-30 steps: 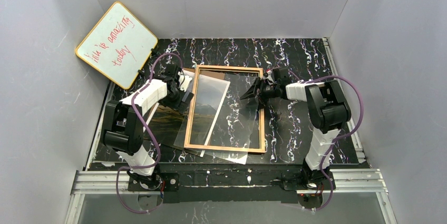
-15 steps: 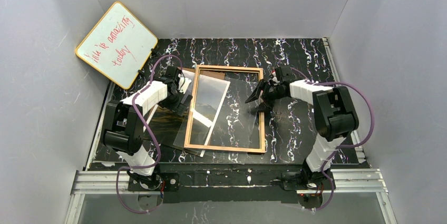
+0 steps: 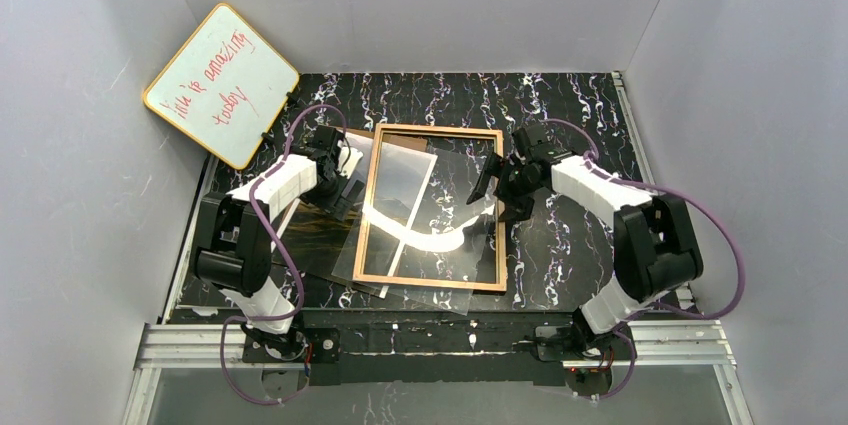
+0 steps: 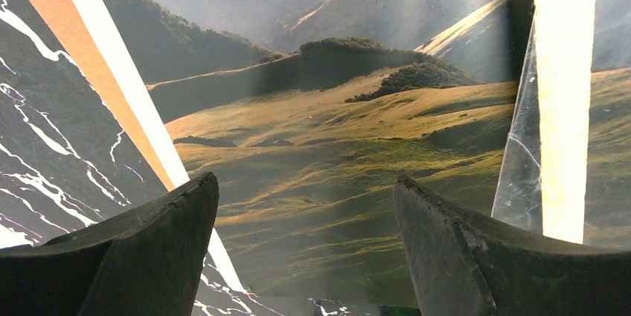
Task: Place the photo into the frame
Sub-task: Place the photo frame item in the photo frame.
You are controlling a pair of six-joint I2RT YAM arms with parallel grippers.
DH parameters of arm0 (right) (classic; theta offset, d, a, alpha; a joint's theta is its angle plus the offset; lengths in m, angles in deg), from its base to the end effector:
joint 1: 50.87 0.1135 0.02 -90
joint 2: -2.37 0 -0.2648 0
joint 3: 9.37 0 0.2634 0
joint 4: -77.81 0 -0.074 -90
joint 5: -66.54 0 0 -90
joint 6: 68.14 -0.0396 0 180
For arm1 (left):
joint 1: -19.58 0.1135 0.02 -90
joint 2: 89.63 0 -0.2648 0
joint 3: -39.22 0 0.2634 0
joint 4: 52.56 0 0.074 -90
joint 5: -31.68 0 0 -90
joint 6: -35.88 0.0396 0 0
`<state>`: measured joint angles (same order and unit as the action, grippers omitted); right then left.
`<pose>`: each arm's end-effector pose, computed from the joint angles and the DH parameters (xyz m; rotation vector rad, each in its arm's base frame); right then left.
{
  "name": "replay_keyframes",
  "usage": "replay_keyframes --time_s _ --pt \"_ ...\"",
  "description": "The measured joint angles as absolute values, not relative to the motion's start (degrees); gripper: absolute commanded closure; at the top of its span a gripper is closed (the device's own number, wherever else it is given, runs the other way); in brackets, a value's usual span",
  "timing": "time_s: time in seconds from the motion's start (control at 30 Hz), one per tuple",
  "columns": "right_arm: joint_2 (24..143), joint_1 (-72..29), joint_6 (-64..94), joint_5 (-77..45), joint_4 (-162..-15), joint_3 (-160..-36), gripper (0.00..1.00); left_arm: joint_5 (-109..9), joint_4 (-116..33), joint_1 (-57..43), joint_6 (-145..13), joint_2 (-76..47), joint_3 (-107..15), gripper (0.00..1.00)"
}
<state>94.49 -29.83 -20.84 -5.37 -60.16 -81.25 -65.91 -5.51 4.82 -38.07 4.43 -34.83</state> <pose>0.3025 0.1296 0.1882 0.4182 2.7719 0.7437 0.3208 -0.0791 0.1832 0.6915 2.6484 0.1878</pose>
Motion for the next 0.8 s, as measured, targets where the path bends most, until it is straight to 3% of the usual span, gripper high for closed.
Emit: replay_keyframes --time_s 0.43,0.8 --pt "78.6 -25.9 -23.8 -6.9 -59.8 -77.1 0.01 -66.7 -3.6 4.8 -37.2 4.2 -36.0 0.12" --pt "77.8 -17.5 -27.0 -8.1 -63.6 -67.6 0.09 -66.5 -2.9 4.8 -37.2 4.2 -37.6 0.12"
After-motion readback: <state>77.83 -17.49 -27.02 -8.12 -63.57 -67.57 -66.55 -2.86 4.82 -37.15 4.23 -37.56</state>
